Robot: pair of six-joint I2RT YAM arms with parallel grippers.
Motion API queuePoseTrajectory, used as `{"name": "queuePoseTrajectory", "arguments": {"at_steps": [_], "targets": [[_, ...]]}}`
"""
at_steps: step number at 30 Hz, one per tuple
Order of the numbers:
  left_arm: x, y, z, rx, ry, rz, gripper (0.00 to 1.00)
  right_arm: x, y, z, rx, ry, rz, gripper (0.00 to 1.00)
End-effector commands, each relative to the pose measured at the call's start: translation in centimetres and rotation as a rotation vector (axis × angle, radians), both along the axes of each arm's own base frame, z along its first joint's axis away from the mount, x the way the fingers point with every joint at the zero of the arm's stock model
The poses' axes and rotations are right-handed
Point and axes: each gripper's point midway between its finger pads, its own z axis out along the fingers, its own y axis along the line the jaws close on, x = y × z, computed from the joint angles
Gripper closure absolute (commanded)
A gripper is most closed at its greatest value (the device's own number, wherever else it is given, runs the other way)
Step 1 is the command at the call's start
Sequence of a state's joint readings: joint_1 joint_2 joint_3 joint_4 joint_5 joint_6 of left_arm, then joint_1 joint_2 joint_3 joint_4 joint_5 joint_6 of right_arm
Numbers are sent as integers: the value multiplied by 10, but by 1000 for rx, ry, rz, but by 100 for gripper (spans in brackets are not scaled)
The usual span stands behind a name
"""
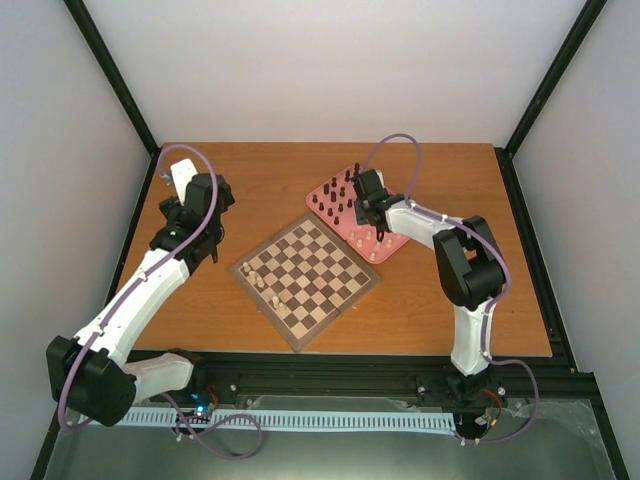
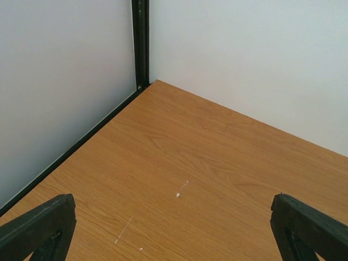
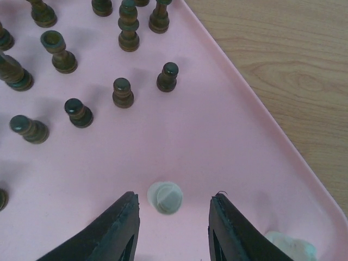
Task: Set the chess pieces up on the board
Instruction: Pick up the chess piece from the storage box.
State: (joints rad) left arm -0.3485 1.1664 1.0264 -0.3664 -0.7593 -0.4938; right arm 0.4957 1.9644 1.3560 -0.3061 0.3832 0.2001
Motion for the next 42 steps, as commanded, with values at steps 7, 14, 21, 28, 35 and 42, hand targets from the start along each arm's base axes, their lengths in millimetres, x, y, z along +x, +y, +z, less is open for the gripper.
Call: {"name": "queuePoseTrajectory", "arguments": {"at_steps": [7, 14, 21, 28, 35, 42], "targets": [[2, 4, 11, 1, -29, 25, 0, 27, -3, -16, 25, 33, -18, 64], [3, 4, 10, 6, -23, 30, 0, 29, -3, -24, 31, 54, -18, 71], [3, 5, 9, 9, -22, 33, 0, 29, -6, -31, 33, 73, -23, 77], [3, 5, 9, 7, -21, 33, 0, 33, -9, -37, 26, 83, -28, 90], [3, 5, 9, 10, -18, 35, 0, 28, -12, -8, 40, 21, -41, 97], [3, 4, 10, 3, -22, 31, 0, -16, 51, 63, 73, -102, 140, 97]]}}
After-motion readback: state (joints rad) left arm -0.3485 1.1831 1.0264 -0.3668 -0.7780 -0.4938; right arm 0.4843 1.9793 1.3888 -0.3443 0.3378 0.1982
